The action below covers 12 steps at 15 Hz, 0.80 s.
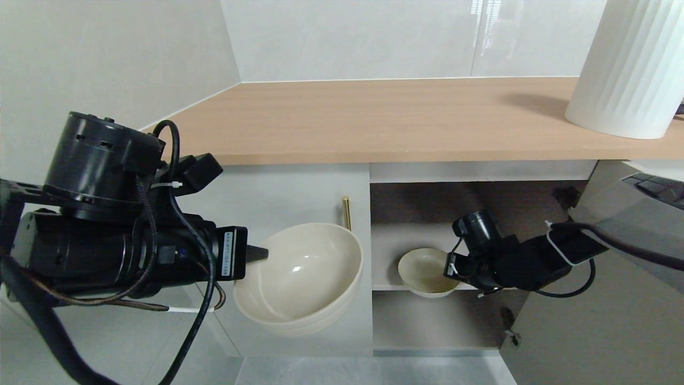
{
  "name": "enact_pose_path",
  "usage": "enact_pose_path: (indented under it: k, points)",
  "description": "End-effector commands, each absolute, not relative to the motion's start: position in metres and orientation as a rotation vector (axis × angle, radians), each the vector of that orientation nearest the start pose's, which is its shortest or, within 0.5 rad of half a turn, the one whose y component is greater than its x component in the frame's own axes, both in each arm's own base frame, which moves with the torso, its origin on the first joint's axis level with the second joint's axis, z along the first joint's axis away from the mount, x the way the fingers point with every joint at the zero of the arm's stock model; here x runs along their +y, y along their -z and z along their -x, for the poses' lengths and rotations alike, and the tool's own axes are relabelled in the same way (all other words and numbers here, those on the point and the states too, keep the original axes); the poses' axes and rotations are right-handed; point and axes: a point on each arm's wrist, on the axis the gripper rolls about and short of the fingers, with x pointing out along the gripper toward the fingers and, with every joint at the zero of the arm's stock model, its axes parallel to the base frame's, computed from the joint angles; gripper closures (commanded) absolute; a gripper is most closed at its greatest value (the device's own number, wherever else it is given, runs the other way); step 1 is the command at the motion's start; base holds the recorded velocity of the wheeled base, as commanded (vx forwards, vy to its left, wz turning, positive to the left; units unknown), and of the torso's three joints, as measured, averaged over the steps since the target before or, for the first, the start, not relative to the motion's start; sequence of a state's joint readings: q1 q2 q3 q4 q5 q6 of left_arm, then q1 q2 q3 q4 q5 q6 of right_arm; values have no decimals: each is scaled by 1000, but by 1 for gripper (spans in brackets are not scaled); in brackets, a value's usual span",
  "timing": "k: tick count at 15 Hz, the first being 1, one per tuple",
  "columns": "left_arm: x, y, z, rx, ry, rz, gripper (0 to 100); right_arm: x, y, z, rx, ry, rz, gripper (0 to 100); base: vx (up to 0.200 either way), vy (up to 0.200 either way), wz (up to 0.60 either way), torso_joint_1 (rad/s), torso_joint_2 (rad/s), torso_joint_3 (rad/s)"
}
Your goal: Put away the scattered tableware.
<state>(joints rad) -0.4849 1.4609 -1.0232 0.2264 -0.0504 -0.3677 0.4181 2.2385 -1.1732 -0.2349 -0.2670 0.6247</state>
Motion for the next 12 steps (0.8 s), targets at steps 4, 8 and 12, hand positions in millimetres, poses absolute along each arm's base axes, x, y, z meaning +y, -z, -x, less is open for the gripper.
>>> enact_pose_path:
  k: [4, 8, 12]
  points:
    - [-112, -229, -210, 743, 391, 202, 100, 156, -29, -397, 768, 154, -312, 100, 0, 0, 0, 0, 0, 0]
    - [-113, -229, -210, 748, 405, 206, 100, 148, -13, -412, 745, 239, -287, 100, 0, 0, 0, 0, 0, 0]
    - [-114, -226, -212, 757, 402, 204, 100, 144, -10, -417, 733, 262, -287, 100, 0, 0, 0, 0, 0, 0]
